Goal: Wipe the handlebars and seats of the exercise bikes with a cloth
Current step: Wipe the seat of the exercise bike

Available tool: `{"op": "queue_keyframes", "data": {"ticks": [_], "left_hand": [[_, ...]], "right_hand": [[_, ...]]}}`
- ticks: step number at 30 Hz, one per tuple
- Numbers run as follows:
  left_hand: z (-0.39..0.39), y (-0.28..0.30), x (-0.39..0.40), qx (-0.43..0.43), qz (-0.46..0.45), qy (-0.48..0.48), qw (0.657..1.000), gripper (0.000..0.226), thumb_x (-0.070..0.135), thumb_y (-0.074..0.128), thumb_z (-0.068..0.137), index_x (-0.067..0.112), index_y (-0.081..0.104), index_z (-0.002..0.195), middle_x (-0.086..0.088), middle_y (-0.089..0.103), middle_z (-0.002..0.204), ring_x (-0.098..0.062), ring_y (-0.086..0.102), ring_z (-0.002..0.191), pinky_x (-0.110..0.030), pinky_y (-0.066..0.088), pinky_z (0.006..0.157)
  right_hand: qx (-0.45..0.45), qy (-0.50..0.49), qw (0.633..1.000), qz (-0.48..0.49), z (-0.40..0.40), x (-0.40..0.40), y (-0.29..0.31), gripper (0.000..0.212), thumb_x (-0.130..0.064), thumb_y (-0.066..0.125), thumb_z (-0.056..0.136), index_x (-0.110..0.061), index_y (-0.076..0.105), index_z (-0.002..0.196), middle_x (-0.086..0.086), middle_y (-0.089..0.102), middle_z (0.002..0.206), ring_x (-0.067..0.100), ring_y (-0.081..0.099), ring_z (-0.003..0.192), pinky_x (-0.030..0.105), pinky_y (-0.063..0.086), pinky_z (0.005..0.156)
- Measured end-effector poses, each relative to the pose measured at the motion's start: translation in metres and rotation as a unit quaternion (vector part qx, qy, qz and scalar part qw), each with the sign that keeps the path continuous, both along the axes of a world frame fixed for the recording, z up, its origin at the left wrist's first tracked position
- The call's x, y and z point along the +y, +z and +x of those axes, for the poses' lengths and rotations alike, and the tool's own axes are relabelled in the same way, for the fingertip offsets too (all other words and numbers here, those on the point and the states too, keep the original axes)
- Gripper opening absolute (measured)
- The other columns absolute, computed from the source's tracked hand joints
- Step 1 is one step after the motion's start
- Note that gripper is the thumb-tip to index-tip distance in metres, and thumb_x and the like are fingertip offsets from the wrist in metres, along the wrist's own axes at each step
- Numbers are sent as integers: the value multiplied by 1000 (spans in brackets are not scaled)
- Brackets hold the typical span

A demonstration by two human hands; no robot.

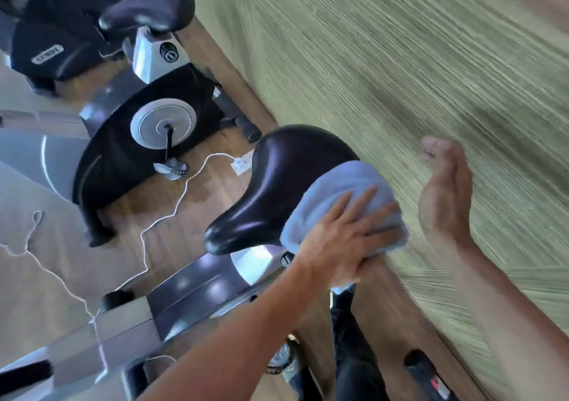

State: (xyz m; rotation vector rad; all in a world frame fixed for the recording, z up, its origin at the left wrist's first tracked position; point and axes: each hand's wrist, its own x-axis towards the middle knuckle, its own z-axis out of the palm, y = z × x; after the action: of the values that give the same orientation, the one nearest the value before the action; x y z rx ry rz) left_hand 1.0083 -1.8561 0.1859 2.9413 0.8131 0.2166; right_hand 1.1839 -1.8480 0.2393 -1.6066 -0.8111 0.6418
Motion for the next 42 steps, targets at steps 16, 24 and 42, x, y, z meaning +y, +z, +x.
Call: {"op": "queue_keyframes", "data": {"ticks": [16, 24, 42], "left_hand": [[-22, 14, 92, -33, -79, 528, 845, 52, 48, 27, 103, 36, 35, 154, 0, 25, 167, -39, 37, 140, -47, 37, 110], [-17, 14, 74, -8, -35, 311, 950, 52, 48, 26, 104, 39, 40, 153, 4, 31, 166, -39, 25, 151, -50, 25, 121], [-34, 13, 23, -75, -98, 446, 887, 49, 53, 32, 107, 41, 42, 153, 2, 39, 162, -41, 34, 148, -53, 38, 113]], "right_hand": [[-36, 150, 986, -59, -64, -1, -41, 52, -45, 27, 104, -21, 51, 143, -18, 51, 139, -18, 41, 126, 7, 29, 105], [-113, 102, 988, -36, -67, -7, -56, 52, -45, 30, 100, -20, 55, 138, -14, 58, 138, 1, 51, 128, 14, 34, 106], [8, 148, 987, -63, -61, -14, -23, 49, -39, 32, 101, -17, 54, 139, -9, 57, 139, 0, 49, 130, 26, 37, 114]]}}
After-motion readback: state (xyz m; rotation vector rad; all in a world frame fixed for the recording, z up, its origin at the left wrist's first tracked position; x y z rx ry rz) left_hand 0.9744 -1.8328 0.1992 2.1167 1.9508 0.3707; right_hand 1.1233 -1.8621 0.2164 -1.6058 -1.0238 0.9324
